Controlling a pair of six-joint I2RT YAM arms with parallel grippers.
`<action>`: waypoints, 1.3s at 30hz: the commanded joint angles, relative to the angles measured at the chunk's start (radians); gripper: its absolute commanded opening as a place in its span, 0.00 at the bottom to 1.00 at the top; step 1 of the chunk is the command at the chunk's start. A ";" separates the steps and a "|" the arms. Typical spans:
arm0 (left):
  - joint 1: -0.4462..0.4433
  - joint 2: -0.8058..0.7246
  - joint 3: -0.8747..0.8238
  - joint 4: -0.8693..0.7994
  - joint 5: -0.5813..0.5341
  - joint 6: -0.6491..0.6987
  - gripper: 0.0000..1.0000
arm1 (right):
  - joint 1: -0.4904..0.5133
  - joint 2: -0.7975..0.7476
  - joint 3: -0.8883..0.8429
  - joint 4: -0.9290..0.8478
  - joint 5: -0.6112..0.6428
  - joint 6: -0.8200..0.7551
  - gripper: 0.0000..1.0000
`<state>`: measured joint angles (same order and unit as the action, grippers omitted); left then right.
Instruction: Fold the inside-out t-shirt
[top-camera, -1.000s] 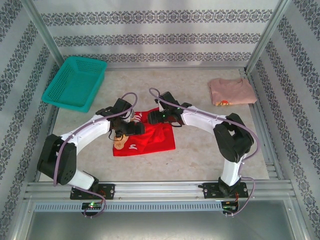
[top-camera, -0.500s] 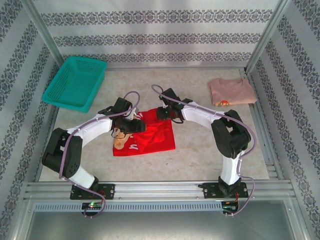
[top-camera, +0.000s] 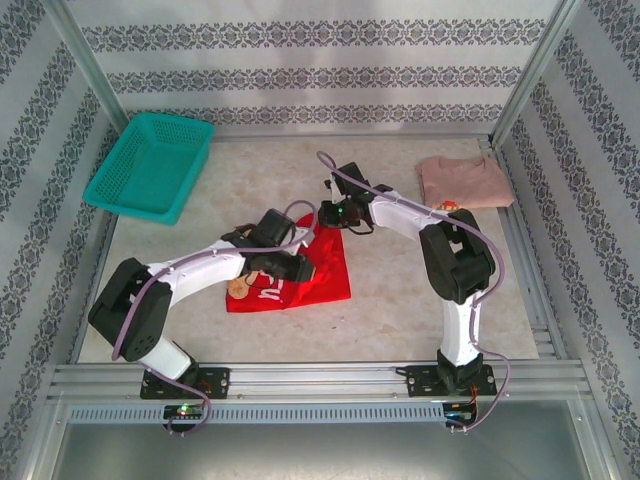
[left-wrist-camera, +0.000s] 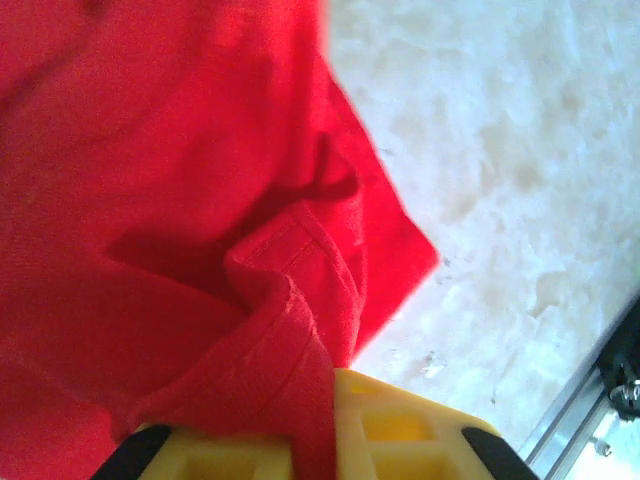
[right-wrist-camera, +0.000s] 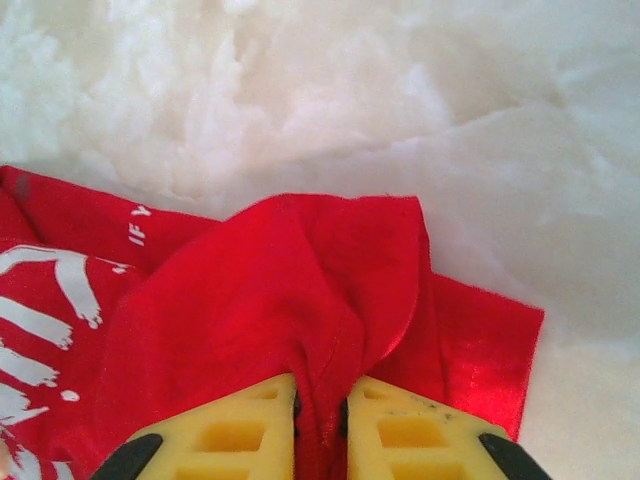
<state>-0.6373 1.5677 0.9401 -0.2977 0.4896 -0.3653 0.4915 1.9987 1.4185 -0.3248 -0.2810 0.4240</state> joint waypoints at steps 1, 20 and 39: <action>-0.065 0.054 0.062 0.073 -0.045 0.040 0.14 | -0.026 0.043 0.047 -0.009 -0.103 0.018 0.21; -0.155 0.027 0.171 0.065 -0.169 0.070 0.76 | -0.221 -0.064 0.025 -0.060 -0.276 -0.058 0.57; 0.445 0.093 0.124 -0.142 -0.116 -0.031 0.78 | 0.109 -0.432 -0.481 0.064 -0.055 0.098 0.52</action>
<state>-0.2184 1.6424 1.0313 -0.3969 0.3622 -0.4030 0.5793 1.5223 0.8913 -0.3126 -0.3790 0.4980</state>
